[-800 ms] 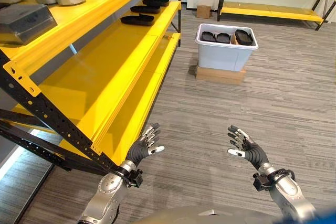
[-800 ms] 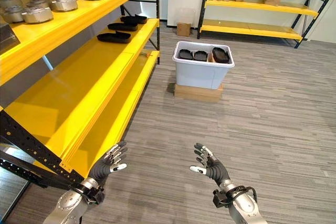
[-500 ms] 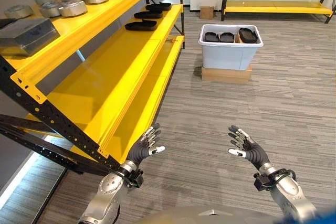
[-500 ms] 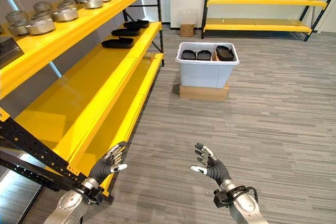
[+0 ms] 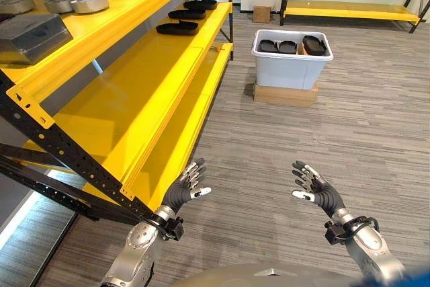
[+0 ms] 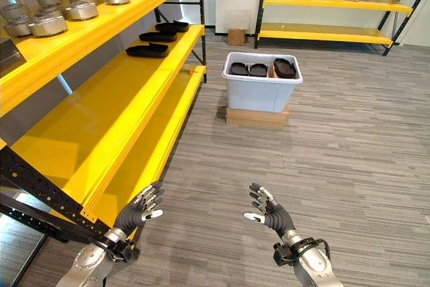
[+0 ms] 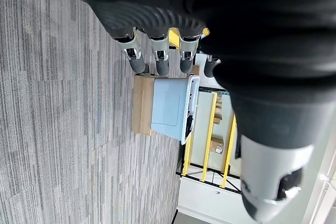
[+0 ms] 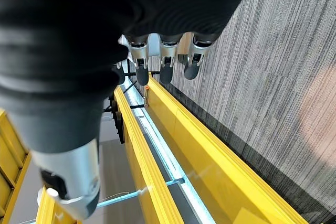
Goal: Move parts from the plastic box to the shelf.
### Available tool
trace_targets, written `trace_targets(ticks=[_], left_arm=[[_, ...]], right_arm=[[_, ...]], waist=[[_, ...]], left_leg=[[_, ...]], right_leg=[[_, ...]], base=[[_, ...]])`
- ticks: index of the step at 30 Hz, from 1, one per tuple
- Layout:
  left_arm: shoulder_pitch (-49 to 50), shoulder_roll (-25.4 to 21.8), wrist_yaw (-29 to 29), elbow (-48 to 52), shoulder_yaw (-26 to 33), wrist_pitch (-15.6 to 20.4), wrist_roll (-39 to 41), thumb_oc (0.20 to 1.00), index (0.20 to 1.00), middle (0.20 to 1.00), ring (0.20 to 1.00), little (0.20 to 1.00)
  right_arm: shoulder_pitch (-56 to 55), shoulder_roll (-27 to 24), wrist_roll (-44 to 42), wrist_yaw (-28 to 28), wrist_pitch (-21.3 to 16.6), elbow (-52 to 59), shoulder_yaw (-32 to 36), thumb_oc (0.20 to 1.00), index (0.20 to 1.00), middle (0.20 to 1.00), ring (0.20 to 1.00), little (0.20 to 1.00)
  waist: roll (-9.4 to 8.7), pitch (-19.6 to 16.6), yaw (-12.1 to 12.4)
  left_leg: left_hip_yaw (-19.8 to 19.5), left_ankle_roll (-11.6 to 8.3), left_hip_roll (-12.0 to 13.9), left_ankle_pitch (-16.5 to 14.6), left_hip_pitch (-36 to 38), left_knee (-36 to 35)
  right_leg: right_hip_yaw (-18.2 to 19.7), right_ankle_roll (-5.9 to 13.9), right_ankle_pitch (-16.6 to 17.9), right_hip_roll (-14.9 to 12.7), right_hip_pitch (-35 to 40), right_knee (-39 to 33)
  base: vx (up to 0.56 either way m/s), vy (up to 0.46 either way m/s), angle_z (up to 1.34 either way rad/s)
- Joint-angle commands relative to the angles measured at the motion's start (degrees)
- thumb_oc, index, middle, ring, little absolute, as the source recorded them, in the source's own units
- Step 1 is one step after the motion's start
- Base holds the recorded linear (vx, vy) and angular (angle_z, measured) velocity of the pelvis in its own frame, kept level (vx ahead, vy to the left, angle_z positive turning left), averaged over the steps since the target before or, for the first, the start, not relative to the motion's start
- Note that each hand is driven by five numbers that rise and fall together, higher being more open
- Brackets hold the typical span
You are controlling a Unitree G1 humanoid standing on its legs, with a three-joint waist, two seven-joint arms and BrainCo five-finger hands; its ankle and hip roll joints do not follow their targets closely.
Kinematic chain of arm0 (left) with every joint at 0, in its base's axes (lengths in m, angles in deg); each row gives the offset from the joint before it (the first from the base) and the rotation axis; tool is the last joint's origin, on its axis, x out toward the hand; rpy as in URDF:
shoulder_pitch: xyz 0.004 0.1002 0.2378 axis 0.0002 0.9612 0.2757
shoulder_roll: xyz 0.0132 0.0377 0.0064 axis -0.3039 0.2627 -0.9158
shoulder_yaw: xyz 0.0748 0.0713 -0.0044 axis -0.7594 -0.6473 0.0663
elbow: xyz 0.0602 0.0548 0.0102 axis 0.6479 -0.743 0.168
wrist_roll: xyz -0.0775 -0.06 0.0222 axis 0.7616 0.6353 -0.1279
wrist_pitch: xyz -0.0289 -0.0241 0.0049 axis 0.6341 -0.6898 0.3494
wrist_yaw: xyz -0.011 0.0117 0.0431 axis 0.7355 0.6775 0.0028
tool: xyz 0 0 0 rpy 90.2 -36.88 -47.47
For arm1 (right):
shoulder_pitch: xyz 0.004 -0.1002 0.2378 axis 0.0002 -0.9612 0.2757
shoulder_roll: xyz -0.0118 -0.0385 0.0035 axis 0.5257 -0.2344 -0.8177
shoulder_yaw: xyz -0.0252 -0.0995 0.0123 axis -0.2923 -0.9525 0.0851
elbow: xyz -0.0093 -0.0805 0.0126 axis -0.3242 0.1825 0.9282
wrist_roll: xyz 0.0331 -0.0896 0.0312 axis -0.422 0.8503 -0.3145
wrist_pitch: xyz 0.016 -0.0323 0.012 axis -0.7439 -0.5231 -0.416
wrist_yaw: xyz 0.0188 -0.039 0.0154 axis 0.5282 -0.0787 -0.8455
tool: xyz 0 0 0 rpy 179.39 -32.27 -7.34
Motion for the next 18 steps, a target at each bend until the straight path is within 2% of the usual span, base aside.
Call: trace_targets(ticks=[1,14,16,18], left_arm=[[-0.5,-2.1,0.5,2.1,1.0,2.9,1.0,1.000,1.000,1.000,1.000,1.000],[-0.2,-2.6,0.7,3.8,1.2,3.2,1.1,1.000,1.000,1.000,1.000,1.000],[-1.0,-2.6,0.3,3.9,1.3,3.6,1.0,1.000,1.000,1.000,1.000,1.000],[-1.1,-2.6,0.3,3.9,1.3,3.6,1.0,1.000,1.000,1.000,1.000,1.000]], right_arm=[[1.7,0.2,-1.4,0.1,-2.9,2.0,0.3,1.000,1.000,1.000,1.000,1.000],[1.6,0.6,-1.6,0.1,-3.0,1.9,0.6,1.000,1.000,1.000,1.000,1.000],[2.8,1.3,-1.7,-0.7,-2.9,1.1,0.5,1.000,1.000,1.000,1.000,1.000],[2.9,1.4,-1.7,-0.7,-2.9,1.1,0.5,1.000,1.000,1.000,1.000,1.000]], waist=[[-2.30,-1.7,-0.4],[-2.35,-1.1,-0.3],[-2.62,-0.6,0.1],[-2.66,-0.6,0.1]], left_leg=[[-0.7,-1.33,2.4,2.8,-5.1,1.8],[-1.1,-0.71,1.7,1.6,-5.4,3.0],[-1.9,0.36,0.1,0.0,-7.0,5.5],[-1.9,0.40,0.0,-0.1,-7.1,5.6]], right_leg=[[-3.0,3.95,3.4,-4.9,-2.0,1.7],[-2.5,4.27,3.3,-5.6,-2.2,2.2],[-2.4,4.94,3.5,-7.5,-3.0,4.2],[-2.4,4.98,3.4,-7.6,-3.1,4.3]], base=[[0.00,0.000,0.00],[0.00,0.004,0.00],[0.02,0.135,-0.01],[0.00,0.124,0.04]])
